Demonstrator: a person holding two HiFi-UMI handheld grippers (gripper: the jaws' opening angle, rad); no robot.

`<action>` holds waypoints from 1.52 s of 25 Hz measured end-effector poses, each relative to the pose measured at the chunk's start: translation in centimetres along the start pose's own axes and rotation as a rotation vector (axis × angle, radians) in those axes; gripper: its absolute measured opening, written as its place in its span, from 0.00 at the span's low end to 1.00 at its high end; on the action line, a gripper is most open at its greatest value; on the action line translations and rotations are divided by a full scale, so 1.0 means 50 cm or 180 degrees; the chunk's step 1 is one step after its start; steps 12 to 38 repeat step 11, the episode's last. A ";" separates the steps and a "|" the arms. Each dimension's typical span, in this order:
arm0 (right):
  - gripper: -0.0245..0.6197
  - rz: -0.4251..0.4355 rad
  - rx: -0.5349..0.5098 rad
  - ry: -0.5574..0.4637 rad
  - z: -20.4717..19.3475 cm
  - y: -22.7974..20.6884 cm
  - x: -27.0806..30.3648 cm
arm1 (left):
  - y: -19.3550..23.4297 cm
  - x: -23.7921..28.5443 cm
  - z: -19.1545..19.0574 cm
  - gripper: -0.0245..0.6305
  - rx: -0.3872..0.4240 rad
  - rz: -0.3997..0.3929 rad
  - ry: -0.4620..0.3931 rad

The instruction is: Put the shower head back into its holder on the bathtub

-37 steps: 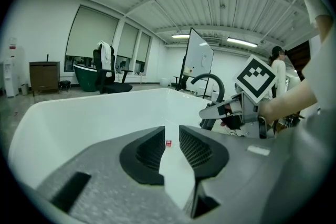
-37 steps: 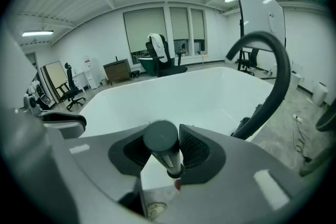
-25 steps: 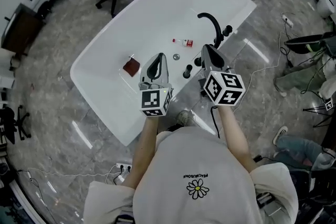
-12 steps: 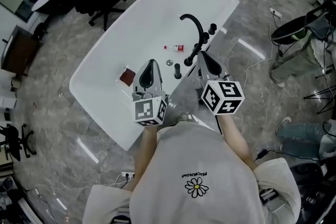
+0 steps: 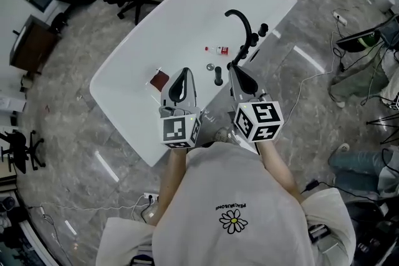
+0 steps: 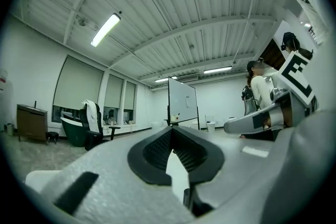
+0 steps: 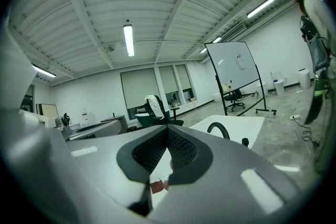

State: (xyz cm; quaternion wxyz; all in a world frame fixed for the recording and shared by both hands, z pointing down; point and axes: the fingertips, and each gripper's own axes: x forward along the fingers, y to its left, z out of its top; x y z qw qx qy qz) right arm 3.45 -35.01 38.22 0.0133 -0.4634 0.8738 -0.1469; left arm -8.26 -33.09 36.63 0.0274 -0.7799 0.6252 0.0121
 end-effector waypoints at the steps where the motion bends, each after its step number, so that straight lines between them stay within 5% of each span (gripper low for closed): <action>1: 0.04 0.0009 -0.0001 0.0007 -0.005 0.004 -0.003 | 0.002 -0.007 -0.002 0.04 0.0001 0.0016 0.0008; 38: 0.04 0.0042 -0.0038 0.0018 -0.021 0.026 -0.024 | 0.028 -0.050 -0.002 0.04 0.0016 0.0138 -0.0003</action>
